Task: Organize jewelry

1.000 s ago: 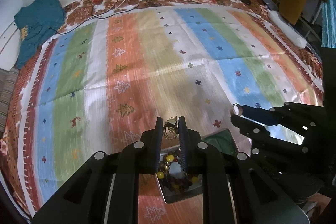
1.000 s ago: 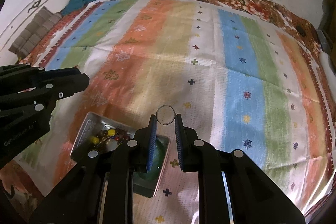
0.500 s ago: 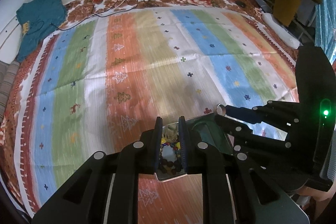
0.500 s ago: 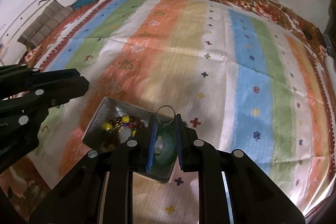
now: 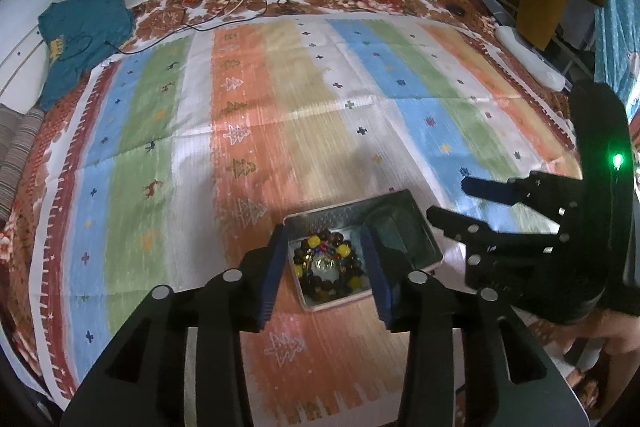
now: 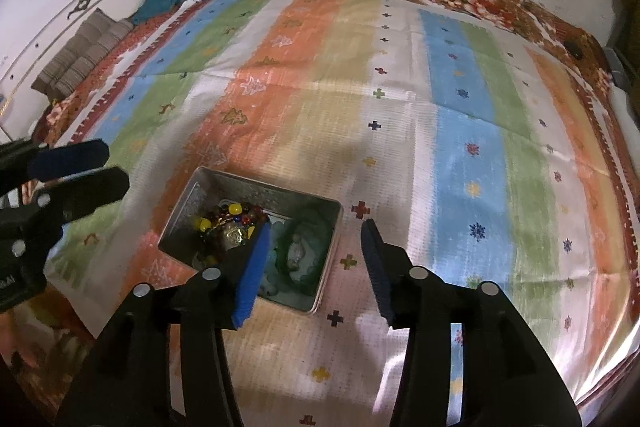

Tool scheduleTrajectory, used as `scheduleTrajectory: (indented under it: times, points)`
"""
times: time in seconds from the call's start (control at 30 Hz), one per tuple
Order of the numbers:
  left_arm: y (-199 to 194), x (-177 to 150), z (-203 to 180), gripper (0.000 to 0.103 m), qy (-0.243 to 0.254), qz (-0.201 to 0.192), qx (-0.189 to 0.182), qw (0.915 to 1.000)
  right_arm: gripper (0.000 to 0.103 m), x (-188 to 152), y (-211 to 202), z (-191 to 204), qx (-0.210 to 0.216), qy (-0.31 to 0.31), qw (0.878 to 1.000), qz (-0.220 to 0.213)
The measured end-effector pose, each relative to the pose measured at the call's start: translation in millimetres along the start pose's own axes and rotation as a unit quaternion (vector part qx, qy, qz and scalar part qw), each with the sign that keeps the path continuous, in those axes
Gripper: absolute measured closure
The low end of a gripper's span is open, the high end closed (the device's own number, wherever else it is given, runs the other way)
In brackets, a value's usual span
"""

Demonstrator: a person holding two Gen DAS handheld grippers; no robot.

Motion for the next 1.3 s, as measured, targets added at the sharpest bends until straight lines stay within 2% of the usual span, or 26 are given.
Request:
scheduleTrajectory:
  times: [0.17, 0.27, 0.4, 0.5, 0.63, 0.77, 0.87, 0.97, 1.03, 1.3]
  points:
    - [-4.9, -7.0, 2.9, 0.05, -0.001, -0.001, 0.0, 1.0, 0.047, -6.0, -8.8, 1.6, 0.0, -0.004, 1.0, -0.007]
    - [-7.4, -10.2, 4.3, 0.044, 0.0, -0.003, 0.002, 1.0, 0.04, -9.6, -15.4, 3.4, 0.004, -0.006, 1.0, -0.013]
    - [-11.4, -14.4, 6.2, 0.029, -0.003, -0.005, 0.003, 1.0, 0.034, -13.8, -22.6, 3.1, 0.0, -0.008, 1.0, -0.019]
    - [-12.5, -19.8, 7.2, 0.026, -0.013, 0.001, -0.006, 0.9999, 0.031, -17.1, -28.2, 2.2, -0.001, -0.006, 1.0, -0.026]
    - [-18.0, -27.4, 4.6, 0.019, -0.002, -0.007, -0.001, 1.0, 0.025, -21.1, -37.3, 0.9, 0.004, 0.001, 0.999, -0.04]
    - [-23.0, -31.6, 0.0, 0.01, 0.003, -0.013, -0.014, 0.9998, 0.02, -26.5, -43.6, 1.8, 0.009, 0.001, 0.999, -0.047]
    - [-26.6, -34.9, -0.5, 0.007, 0.004, -0.019, -0.013, 0.9997, 0.013, -28.4, -49.5, 2.7, 0.014, 0.001, 0.998, -0.055]
    - [-31.2, -37.9, -4.2, 0.006, 0.007, -0.027, -0.022, 0.9994, 0.01, -31.7, -52.5, 5.2, 0.017, -0.005, 0.998, -0.056]
    - [-34.6, -39.8, -4.6, 0.006, 0.011, -0.034, -0.014, 0.9992, 0.008, -33.2, -55.4, 7.2, 0.02, -0.007, 0.998, -0.059]
    - [-41.1, -43.4, -0.6, 0.006, 0.0, -0.044, -0.004, 0.999, 0.007, -38.2, -69.6, 10.0, 0.025, -0.006, 0.997, -0.078]
Point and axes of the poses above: each gripper's, at about its wrist camera, not at the fingertips, and y roughly the way its jaws point, z to its left, x to its top, the point moved 8 cm from there along y, roughly the way its jaws point, and after that the axes turned 5 degrees about x, right-handed, at the moved point
